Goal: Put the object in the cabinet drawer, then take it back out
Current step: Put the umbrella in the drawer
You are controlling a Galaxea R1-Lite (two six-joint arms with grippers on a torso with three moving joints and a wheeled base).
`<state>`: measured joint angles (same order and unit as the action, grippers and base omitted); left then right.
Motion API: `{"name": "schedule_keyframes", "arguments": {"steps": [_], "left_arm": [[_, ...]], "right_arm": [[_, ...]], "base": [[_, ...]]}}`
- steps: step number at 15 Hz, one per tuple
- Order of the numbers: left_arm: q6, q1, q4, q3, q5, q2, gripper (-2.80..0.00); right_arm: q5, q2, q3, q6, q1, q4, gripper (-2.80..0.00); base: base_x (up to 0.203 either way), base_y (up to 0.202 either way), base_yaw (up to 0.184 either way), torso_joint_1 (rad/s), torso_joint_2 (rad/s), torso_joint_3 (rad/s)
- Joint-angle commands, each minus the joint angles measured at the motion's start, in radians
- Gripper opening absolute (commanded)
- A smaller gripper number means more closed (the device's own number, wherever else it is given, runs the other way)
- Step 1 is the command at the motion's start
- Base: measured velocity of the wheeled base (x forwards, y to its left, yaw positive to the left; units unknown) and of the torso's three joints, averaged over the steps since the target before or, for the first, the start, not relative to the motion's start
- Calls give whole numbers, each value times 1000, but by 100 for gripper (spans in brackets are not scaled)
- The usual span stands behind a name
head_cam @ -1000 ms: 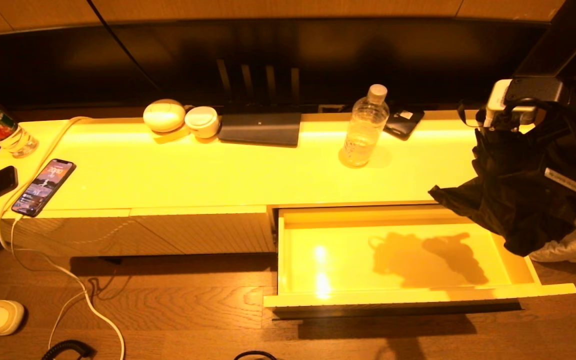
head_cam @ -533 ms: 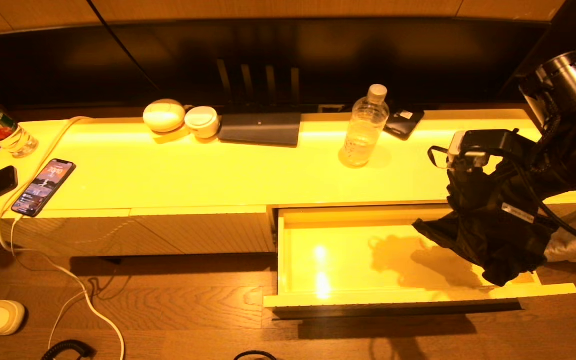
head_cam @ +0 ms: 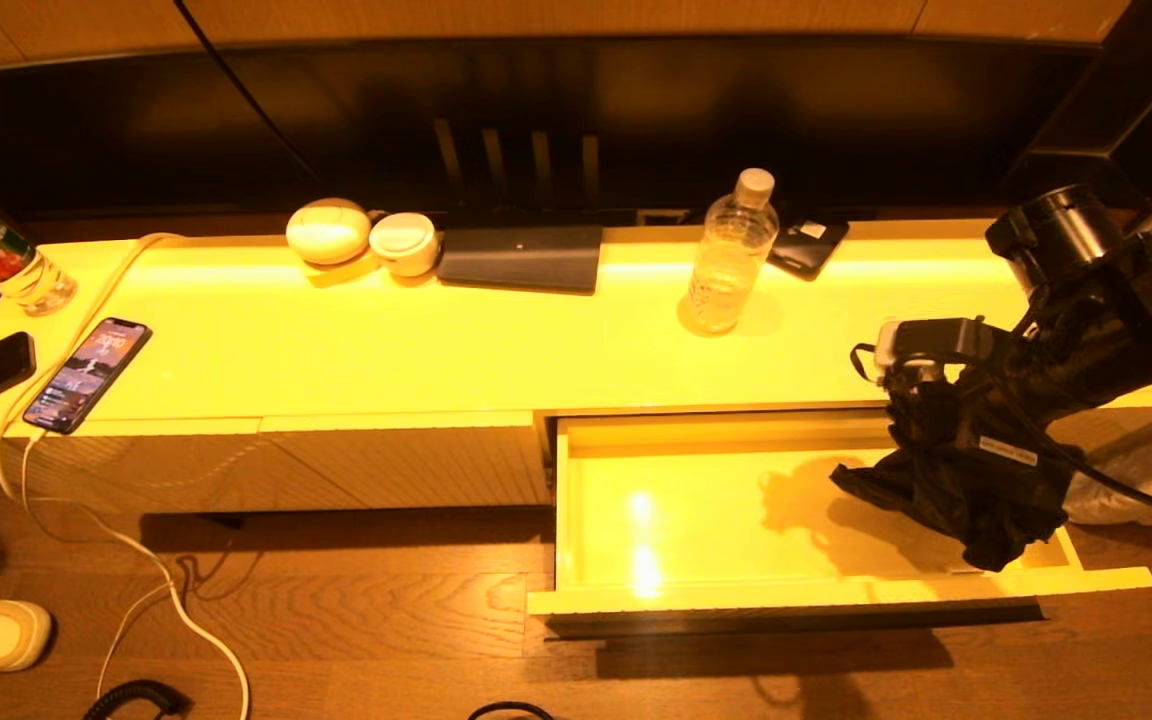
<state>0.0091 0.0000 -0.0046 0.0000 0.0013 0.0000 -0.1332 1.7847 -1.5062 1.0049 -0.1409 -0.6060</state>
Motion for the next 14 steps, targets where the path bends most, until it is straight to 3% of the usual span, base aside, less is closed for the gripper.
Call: {"name": "schedule_keyframes", "arguments": {"steps": [1,4,7,14], "left_arm": [[0,0,1,2,0,0,-280],[0,0,0,2,0,0,-280],[0,0,0,2,0,0,-280],[0,0,1,2,0,0,-280]], "right_arm": [[8,18,0,96,43,0,-280],[18,20,21,266,83,1,-280],[18,24,97,350,101,79,-280],[17,84,130,360,89,184,-280]], "base": [[0,0,0,0,0,0],[0,0,0,0,0,0],[0,0,0,0,0,0],[0,0,0,0,0,0]]}}
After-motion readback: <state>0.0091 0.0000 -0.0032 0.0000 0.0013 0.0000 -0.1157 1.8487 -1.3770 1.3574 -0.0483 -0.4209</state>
